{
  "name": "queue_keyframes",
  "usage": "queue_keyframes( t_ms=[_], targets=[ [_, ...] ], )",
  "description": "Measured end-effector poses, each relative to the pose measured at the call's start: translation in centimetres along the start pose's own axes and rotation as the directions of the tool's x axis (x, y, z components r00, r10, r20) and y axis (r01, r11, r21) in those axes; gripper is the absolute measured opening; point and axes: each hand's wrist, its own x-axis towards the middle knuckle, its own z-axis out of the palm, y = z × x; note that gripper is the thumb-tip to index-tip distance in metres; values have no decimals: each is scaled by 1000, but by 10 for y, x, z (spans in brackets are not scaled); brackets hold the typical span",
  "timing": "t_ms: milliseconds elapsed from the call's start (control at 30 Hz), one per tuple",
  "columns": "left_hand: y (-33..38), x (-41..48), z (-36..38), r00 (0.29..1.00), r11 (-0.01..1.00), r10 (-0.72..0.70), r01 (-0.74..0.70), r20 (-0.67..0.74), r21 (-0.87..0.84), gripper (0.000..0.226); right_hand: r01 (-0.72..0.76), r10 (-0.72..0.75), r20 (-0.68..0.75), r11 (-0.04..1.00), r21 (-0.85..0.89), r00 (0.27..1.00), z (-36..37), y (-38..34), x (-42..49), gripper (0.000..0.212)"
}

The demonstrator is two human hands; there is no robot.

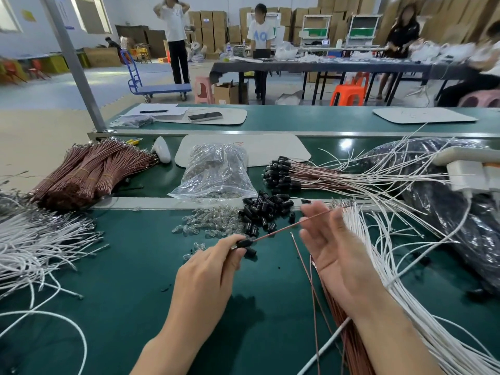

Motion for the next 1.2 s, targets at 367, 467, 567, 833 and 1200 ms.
queue_keyframes(
  t_ms=[367,467,567,833,1200],
  targets=[
    [15,-3,9,997,999,47,-46,53,-16,36,-49,92,78,900,-433,993,22,31,-7,18],
    [18,-3,8,995,990,-80,87,66,-111,40,15,-16,-2,934,-357,1000,13,15,-3,19],
    [30,7,15,986,984,-76,98,149,-149,27,138,-163,-98,965,-223,982,-5,-11,2,20],
    [101,81,95,852,998,-22,49,524,-37,32,334,-311,-442,942,-27,842,-47,-42,4,19],
    [145,105,142,733,977,-195,91,652,191,37,351,-293,-511,936,19,808,-57,-41,9,28]
  ],
)
